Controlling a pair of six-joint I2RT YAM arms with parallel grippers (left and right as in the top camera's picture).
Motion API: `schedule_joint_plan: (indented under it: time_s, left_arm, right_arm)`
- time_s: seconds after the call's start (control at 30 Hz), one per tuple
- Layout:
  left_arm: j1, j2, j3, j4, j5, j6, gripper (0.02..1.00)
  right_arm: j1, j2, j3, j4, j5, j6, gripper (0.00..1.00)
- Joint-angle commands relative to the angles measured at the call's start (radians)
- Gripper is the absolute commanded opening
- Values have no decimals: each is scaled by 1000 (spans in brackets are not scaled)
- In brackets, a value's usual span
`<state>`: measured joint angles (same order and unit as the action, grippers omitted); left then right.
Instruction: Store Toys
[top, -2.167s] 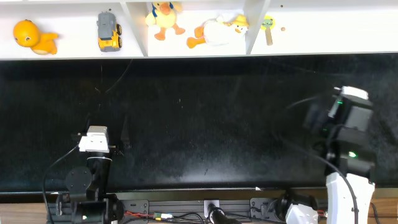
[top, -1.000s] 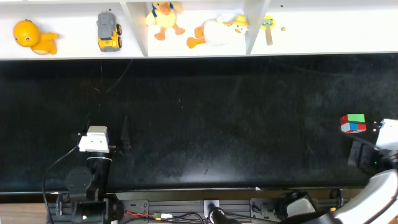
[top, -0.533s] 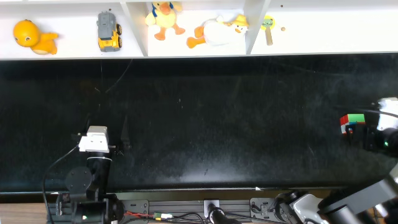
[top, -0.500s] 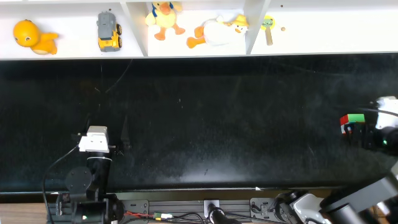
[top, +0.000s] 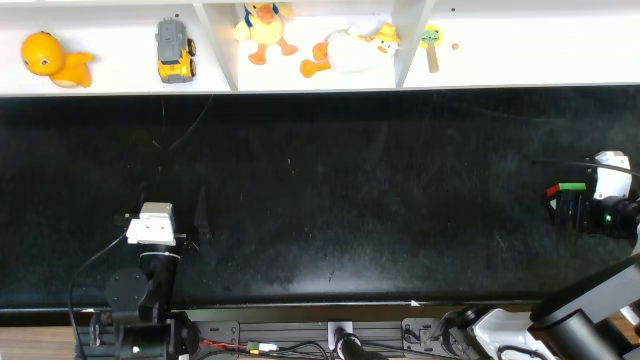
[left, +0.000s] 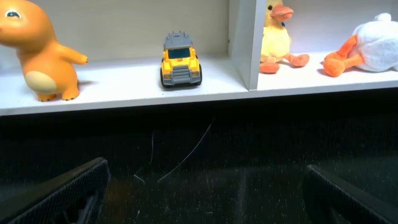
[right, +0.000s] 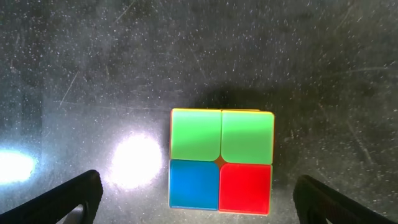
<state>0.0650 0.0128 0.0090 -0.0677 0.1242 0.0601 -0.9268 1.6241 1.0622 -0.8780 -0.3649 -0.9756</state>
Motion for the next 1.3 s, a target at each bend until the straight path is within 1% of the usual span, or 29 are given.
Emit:
schedule_joint_plan:
  time_s: [0.03, 0.1, 0.27, 0.33, 0.4, 0.43, 0.47, 0.57, 0.63, 0.8, 0.83, 0.9, 1.07, 1.23, 1.3]
  left_arm:
    - [-8, -11, 0, -5, 10, 11, 998]
    - [-8, -11, 0, -5, 10, 11, 998]
    - [-8, -11, 0, -5, 10, 11, 996]
    - [-8, -11, 0, -5, 10, 11, 998]
    - [-8, -11, 0, -5, 10, 11, 998]
    - [-8, -11, 0, -5, 10, 11, 998]
    - [-8, -11, 0, -5, 10, 11, 996]
    - [-8, -11, 0, -5, 10, 11, 998]
    - [-8, -11, 0, -5, 10, 11, 998]
    - [-8, -11, 0, -5, 10, 11, 996]
    - [-8, -11, 0, -5, 10, 11, 998]
    - [-8, -11, 0, -5, 10, 11, 998]
    - [-8, -11, 0, -5, 10, 11, 998]
    - [-8, -11, 0, -5, 10, 11, 998]
    - [-8, -11, 0, -5, 10, 11, 998]
  right_arm:
    - [11, 35, 20, 2, 0, 19, 996]
    - [17, 45, 20, 6, -1, 20, 996]
    - [34, 57, 20, 47, -1, 64, 998]
    - [43, 60, 19, 45, 0, 64, 967]
    - [49, 63, 19, 45, 1, 72, 917]
    - [51, 63, 19, 46, 3, 77, 869]
    - [54, 64, 19, 45, 7, 82, 869]
    - [59, 64, 19, 46, 24, 89, 693]
    - [59, 64, 19, 46, 27, 90, 636]
    - [63, 62, 20, 61, 36, 117, 610]
    - [67, 60, 20, 66, 42, 124, 584]
    - [82, 50, 20, 82, 51, 135, 577]
    - [139, -4, 43, 127, 52, 175, 570]
    - [209, -58, 119, 130, 53, 200, 555]
    - [232, -68, 150, 125, 73, 218, 570]
